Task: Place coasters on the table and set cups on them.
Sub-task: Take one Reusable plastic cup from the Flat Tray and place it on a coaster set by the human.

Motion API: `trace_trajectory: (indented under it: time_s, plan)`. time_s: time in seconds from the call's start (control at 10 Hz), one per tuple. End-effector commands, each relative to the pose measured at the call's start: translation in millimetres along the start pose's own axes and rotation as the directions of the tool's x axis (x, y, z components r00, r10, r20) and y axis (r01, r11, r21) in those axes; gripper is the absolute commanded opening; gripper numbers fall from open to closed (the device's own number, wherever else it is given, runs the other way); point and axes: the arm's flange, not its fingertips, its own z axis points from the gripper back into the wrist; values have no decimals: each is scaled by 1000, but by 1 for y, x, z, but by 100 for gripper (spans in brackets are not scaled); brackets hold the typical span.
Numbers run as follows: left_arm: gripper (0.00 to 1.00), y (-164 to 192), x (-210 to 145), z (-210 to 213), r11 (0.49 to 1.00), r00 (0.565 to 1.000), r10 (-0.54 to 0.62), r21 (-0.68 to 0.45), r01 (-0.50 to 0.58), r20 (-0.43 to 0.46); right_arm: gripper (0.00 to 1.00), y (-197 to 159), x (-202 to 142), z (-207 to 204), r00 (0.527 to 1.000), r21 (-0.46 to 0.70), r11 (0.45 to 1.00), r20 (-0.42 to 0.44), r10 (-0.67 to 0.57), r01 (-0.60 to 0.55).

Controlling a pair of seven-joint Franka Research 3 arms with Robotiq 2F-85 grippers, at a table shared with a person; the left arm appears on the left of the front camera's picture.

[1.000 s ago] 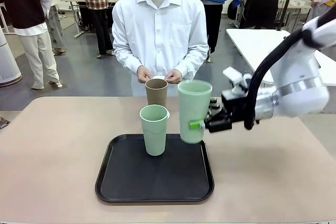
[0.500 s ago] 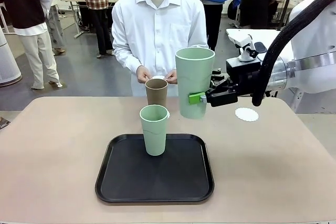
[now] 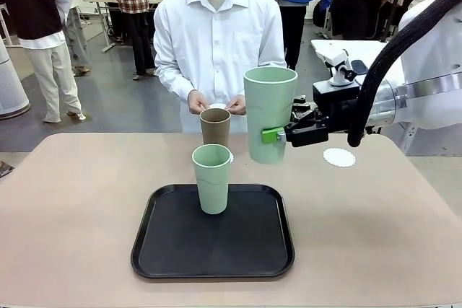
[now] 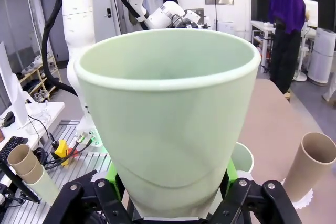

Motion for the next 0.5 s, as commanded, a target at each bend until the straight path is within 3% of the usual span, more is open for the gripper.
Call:
trace_trajectory:
  time_s: [0.0, 0.1, 0.4]
  plan:
    - [100, -2, 0, 2, 1000, 1000, -13, -10, 13, 4, 83, -22, -6, 24, 1000, 9, 1000, 28, 8, -8]
    - [100, -2, 0, 2, 1000, 1000, -13, -10, 13, 4, 83, -44, -18, 55, 999, -3, 1000, 36, 9, -9]
    - [100, -2, 0, 2, 1000, 1000, -13, -10, 13, 4, 83, -111, -47, 166, 994, -206, 978, 113, -3, 26]
